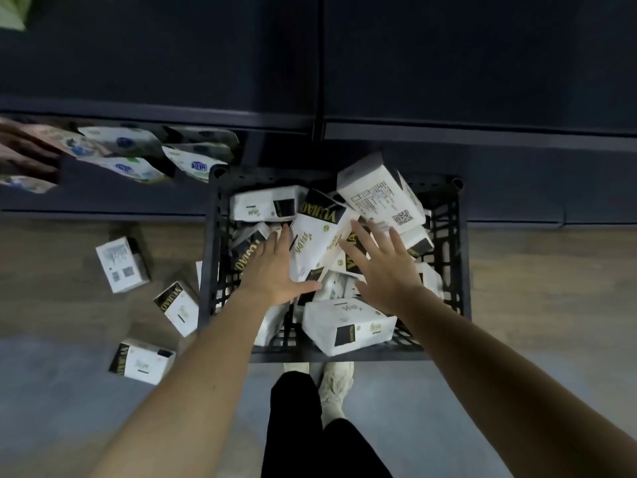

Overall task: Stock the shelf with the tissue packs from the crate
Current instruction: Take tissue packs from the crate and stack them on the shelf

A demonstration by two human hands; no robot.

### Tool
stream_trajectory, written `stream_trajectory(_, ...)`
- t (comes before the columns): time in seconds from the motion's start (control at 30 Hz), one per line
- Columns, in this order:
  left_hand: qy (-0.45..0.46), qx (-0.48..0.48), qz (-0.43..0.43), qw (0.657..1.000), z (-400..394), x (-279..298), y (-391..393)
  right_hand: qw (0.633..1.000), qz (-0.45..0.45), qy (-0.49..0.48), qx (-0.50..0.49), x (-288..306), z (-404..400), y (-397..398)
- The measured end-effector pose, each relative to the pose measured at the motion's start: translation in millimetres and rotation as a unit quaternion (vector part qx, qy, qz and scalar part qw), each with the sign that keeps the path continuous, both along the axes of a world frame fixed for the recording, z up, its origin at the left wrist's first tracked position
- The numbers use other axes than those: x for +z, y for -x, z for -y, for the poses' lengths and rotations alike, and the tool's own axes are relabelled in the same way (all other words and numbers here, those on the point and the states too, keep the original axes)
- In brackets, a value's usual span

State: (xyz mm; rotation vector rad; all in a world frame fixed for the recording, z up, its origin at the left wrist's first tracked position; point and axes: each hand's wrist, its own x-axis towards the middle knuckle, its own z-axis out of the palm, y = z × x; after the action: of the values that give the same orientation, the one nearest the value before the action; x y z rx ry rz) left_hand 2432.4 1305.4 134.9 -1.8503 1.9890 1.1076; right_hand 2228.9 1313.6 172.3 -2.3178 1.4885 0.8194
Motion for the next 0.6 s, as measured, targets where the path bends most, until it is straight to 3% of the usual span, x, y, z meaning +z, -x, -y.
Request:
stream_trajectory(0.4,0.022,0.095,-0.096,0.991,1,-22,19,1.000,-0.002,0.001,-0.019,-22,-19,0)
stream_trajectory(0.6,0.038,0.099,-0.079,0.991,0,-5,19,1.000,-0.014,0.009,-0.014,-9,-28,3)
